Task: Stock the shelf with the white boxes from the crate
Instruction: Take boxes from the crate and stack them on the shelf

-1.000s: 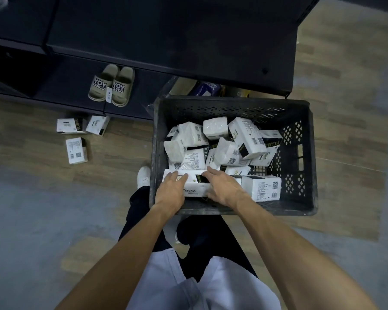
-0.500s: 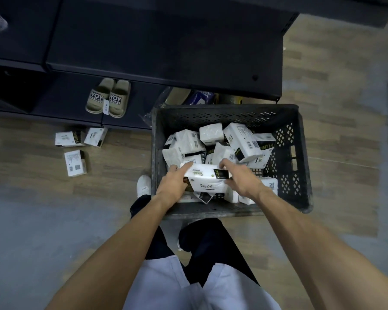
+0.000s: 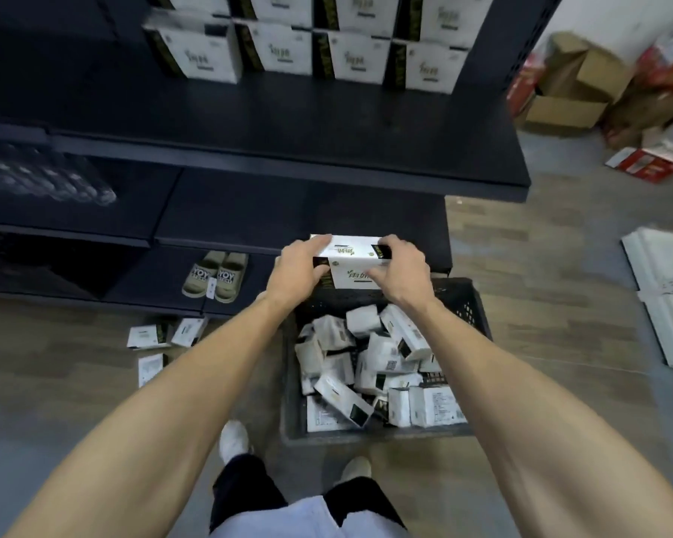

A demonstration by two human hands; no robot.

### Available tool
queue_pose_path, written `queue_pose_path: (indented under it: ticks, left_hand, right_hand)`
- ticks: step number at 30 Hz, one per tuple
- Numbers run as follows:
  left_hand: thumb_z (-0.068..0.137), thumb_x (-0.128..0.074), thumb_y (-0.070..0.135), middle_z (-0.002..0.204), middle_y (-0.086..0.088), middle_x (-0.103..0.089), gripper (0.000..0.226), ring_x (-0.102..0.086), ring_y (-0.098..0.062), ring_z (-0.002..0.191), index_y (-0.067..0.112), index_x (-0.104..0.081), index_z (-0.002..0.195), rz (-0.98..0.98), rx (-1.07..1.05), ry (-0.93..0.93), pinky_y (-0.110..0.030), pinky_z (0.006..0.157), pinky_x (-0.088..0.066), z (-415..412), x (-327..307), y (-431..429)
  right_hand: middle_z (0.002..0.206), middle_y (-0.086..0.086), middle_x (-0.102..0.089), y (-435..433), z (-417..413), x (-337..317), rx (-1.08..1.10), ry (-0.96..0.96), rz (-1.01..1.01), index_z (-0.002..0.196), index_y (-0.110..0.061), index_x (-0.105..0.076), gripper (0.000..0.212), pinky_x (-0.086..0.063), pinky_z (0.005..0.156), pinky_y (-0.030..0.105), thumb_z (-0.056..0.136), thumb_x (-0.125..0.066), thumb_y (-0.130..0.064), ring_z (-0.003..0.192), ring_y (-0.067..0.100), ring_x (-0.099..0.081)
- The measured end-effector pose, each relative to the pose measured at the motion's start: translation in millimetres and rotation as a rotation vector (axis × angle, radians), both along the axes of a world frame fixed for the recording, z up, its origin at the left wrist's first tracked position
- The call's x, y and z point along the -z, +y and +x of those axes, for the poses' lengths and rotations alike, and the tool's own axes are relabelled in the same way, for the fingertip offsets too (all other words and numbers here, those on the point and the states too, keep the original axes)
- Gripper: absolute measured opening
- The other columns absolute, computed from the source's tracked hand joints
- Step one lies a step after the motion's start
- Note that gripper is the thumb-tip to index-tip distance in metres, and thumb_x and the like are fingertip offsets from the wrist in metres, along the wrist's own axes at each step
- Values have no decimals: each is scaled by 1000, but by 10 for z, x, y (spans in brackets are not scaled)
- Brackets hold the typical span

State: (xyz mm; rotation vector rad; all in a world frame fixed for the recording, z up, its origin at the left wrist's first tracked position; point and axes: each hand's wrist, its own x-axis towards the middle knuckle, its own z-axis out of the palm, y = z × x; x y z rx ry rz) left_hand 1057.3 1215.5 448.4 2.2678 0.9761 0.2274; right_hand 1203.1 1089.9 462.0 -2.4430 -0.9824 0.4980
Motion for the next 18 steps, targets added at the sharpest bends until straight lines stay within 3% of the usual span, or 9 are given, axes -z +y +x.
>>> queue_pose_path:
  ticks: [2,7,18]
  left_hand:
    - [92,-66,17,130,-8,-58,53,-54,-26,120,26,-49,141,49,-13,-45,-42,103,-39,-30,-238,217]
    - [92,-66,18,126,-9,-59,50,-53,-29,117,26,-51,139,120,-14,-115,-47,101,-42,-273,-707,893]
    - [91,-67,20,123,-9,-60,49,-56,-26,113,26,-53,137,241,-15,-202,-40,96,-42,-931,-1284,2307]
  right_hand:
    - [122,8,-61,244,-87,-192,70,-2,90,131,-21,-54,51,-46,92,39,85,-74,-26,111,26,-58]
    - [124,8,-58,900,-375,-633,103,-66,198,134,-22,-53,50,-42,93,35,88,-71,-28,114,27,-55]
    - [126,10,-56,2282,-1042,-1181,110,-156,313,136,-22,-53,52,-45,95,37,88,-71,-29,113,28,-56]
